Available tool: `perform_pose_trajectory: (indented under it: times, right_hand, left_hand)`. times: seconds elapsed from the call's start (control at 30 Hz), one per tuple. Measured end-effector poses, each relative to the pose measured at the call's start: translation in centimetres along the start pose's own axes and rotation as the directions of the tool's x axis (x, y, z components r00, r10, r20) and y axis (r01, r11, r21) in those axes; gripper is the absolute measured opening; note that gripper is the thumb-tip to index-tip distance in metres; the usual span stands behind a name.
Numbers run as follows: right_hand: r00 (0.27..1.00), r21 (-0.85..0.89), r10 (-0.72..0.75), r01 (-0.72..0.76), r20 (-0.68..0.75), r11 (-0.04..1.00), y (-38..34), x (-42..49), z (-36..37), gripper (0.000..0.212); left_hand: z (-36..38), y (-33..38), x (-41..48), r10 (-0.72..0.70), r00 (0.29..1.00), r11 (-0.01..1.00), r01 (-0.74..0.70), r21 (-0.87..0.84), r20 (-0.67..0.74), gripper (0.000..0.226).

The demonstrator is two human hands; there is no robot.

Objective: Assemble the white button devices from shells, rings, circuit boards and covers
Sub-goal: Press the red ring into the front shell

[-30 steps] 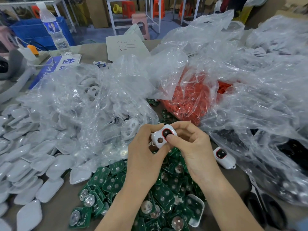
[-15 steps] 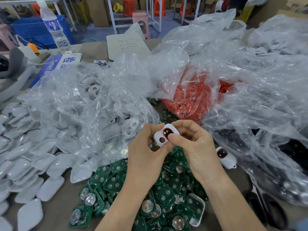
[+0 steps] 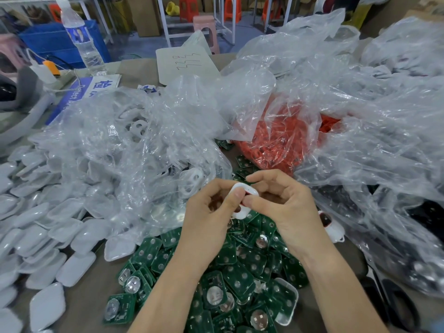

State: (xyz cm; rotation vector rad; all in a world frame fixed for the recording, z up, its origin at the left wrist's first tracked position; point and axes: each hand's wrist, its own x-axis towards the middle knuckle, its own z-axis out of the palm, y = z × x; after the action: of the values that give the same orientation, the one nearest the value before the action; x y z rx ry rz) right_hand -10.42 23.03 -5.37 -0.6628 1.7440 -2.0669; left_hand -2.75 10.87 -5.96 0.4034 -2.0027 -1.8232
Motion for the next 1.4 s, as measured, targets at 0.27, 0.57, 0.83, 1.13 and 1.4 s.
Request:
perform_pose_trajectory:
  times: [0.27, 0.57, 0.83, 1.13, 1.4]
  right_hand:
    - [0.994, 0.125, 0.102, -0.105, 0.026, 0.987, 0.49, 0.11, 0.05, 0.025]
    - [0.992, 0.116, 0.114, -0.106, -0.061, 0.988, 0.77, 0.16, -0.02, 0.022]
    - [0.987, 0.09, 0.148, -0.143, -0.055, 0.986, 0.78, 0.22, -0.11, 0.024]
    - [0.982, 0.172, 0.188, -0.188, 0.018, 0.967, 0.45, 0.19, -0.16, 0.017]
    - [0.983, 0.142, 0.179, -0.184, 0.047, 0.973, 0.52, 0.25, -0.21, 0.024]
  left_hand:
    - [0.12, 0.15, -0.2, -0.202, 0.978, 0.913, 0.206, -0.351, 0.048, 0.031]
    - [0.09, 0.02, -0.09, -0.189, 0.979, 0.911, 0.204, -0.359, 0.076, 0.021]
    - [0.39, 0.19, -0.25, -0.127, 0.99, 0.939, 0.138, -0.314, 0.054, 0.019]
    - [0.46, -0.26, -0.18, -0.156, 0.988, 0.928, 0.154, -0.339, 0.021, 0.024]
    - [0.49, -0.52, -0.13, -0.124, 0.992, 0.956, 0.124, -0.265, 0.015, 0.021]
